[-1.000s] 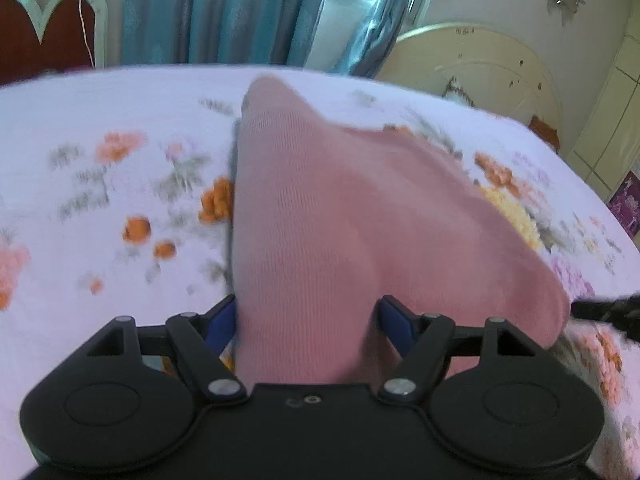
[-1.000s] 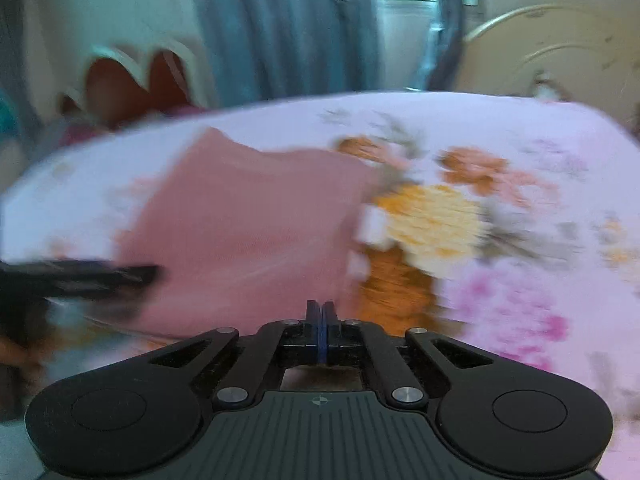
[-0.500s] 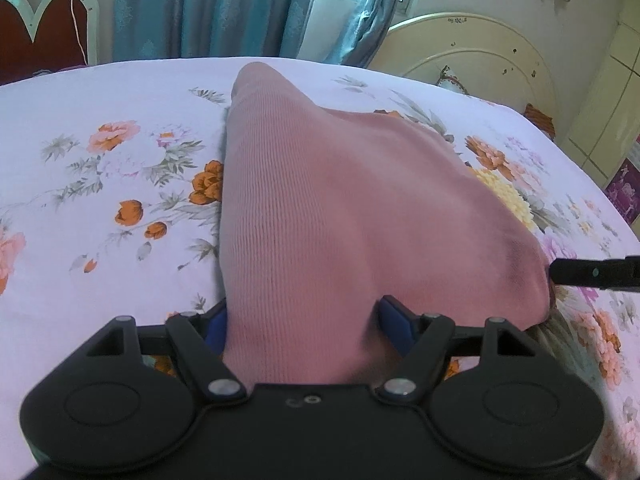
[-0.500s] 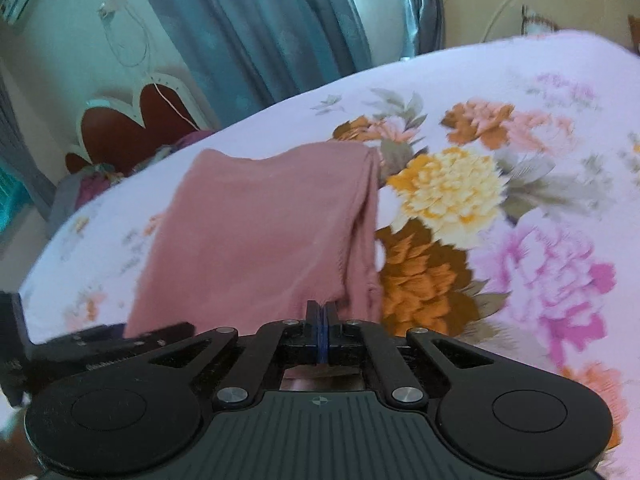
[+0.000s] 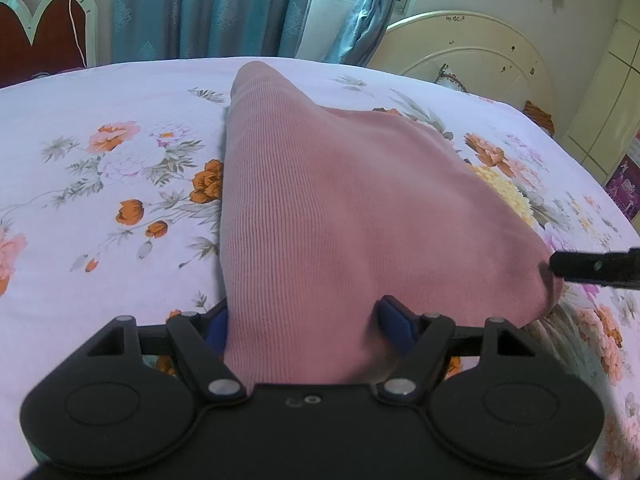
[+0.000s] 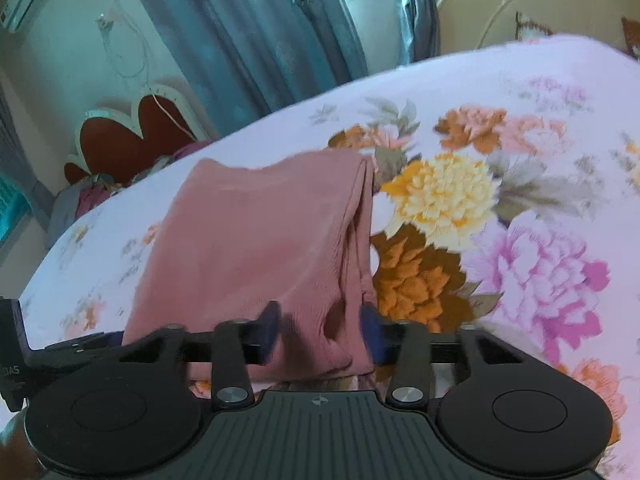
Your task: Fold small clothes
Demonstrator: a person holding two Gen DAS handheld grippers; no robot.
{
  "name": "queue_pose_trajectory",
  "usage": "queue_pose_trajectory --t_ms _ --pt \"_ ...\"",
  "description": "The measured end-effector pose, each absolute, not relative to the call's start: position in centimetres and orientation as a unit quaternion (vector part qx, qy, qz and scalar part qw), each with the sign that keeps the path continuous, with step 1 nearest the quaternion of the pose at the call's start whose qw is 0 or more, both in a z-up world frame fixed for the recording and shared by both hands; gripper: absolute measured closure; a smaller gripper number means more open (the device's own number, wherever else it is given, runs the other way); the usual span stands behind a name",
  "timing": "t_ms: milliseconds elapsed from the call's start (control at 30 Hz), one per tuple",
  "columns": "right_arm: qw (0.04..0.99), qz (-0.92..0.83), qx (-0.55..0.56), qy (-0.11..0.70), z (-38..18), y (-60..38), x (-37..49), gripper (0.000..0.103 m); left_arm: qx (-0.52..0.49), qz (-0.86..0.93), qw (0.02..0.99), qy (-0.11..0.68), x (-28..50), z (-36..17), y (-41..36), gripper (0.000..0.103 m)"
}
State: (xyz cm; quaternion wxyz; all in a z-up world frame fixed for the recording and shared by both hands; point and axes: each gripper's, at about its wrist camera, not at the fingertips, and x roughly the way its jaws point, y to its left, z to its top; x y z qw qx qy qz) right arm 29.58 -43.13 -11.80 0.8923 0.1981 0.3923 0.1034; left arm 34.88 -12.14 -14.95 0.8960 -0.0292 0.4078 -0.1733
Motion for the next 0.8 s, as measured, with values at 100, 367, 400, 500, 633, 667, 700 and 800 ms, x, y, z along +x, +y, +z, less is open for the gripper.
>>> queue_pose_trajectory --t_ms 100,367,400,500,633,667,700,800 --pt "0.885 0.112 0.184 0.413 -12.7 -42.3 29.9 0.06 -0.029 -0.173 0.896 0.408 34.9 -15.0 -12.1 0.03" --pt "0.909 0.095 0.074 0.399 -11.4 -41.0 28.9 0.096 -0.032 -0.168 0.895 0.412 34.8 -14.8 -12.3 0.027" --pt "0.907 0.093 0.065 0.406 -11.7 -41.1 29.0 0.096 -0.035 -0.166 0.894 0.414 34.8 -14.8 -12.3 0.026" --pt "0.885 0.089 0.069 0.452 -14.2 -41.3 29.6 0.096 -0.024 -0.164 0.894 0.416 34.7 -14.9 -12.6 0.026" --pt "0.89 0.091 0.096 0.437 -12.2 -42.0 29.8 0.092 -0.03 -0.165 0.889 0.426 35.0 -14.2 -12.0 0.029" --pt "0.893 0.091 0.099 0.43 -11.6 -42.1 29.9 0.087 -0.031 -0.165 0.89 0.424 35.1 -13.8 -11.8 0.029" --pt "0.898 0.087 0.098 0.42 -10.8 -42.2 30.1 0.078 -0.031 -0.166 0.892 0.42 35.1 -13.3 -11.6 0.029" --pt "0.907 0.084 0.115 0.396 -9.4 -42.7 31.3 0.054 -0.025 -0.168 0.899 0.403 35.5 -11.8 -11.2 0.026"
